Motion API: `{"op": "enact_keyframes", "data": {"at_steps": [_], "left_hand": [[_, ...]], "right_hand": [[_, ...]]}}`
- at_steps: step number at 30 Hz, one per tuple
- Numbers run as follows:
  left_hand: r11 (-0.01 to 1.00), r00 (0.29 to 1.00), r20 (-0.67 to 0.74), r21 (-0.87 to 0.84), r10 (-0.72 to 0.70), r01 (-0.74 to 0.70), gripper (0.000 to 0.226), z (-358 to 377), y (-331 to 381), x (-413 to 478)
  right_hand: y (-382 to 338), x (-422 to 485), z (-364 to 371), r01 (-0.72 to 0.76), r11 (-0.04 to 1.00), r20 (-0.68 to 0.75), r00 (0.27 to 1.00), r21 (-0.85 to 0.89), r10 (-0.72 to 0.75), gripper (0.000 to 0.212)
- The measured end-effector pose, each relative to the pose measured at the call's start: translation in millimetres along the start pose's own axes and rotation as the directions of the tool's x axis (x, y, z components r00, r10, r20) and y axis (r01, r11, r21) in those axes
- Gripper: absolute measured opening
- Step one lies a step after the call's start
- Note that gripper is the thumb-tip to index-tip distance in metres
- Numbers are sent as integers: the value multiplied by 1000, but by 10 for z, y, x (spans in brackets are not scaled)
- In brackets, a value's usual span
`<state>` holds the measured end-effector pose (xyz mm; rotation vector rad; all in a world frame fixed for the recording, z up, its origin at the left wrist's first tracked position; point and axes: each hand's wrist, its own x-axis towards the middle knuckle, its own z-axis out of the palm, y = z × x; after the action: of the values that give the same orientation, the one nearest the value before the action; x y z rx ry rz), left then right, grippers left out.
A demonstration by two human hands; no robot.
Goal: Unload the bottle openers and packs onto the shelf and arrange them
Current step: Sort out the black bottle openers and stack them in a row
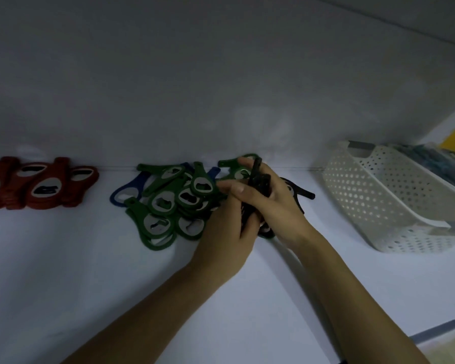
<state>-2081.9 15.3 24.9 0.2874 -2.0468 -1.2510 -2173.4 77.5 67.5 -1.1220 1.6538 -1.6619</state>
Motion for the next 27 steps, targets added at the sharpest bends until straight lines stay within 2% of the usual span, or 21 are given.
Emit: {"op": "enact_keyframes", "data": {"at_steps": [2, 4, 8, 10, 12, 16, 18, 23, 27], "left_hand": [[1000, 999, -44, 14, -9, 10, 43, -9, 4, 2], [997, 997, -64, -57, -52, 49, 40, -20, -8, 4], [971, 986, -1, -175, -168, 165, 40, -42, -33, 12], [956, 978, 59, -207, -199, 207, 41, -43, -27, 22], [945, 976, 95, -247, -196, 214, 38, -37, -4, 24], [943, 980, 74, -267, -184, 198, 41, -30, 13, 21], [938, 978, 57, -274, -203, 211, 38, -31, 4, 27], [942, 972, 85, -239, -221, 235, 36, -44, 4, 36], [961, 971, 100, -153, -218, 231, 23, -53, -7, 23]], "right_hand": [[-15, -9, 70, 35, 998, -51, 998, 50, -32, 30], [-5, -6, 110, 92, 991, -112, 990, 100, -81, 23], [-30, 9, 78, 140, 938, -196, 977, 317, -79, 24], [-45, 16, 52, 140, 894, -207, 977, 425, -55, 26], [-47, 16, 43, 132, 878, -207, 978, 459, -39, 29], [-27, 15, 47, 80, 845, -158, 987, 528, 6, 50], [-34, 15, 46, 41, 821, -143, 988, 570, 50, 52], [-42, 0, 59, -35, 902, -90, 993, 430, 81, 15], [-57, -19, 87, -36, 946, -84, 994, 322, 67, 27]]}}
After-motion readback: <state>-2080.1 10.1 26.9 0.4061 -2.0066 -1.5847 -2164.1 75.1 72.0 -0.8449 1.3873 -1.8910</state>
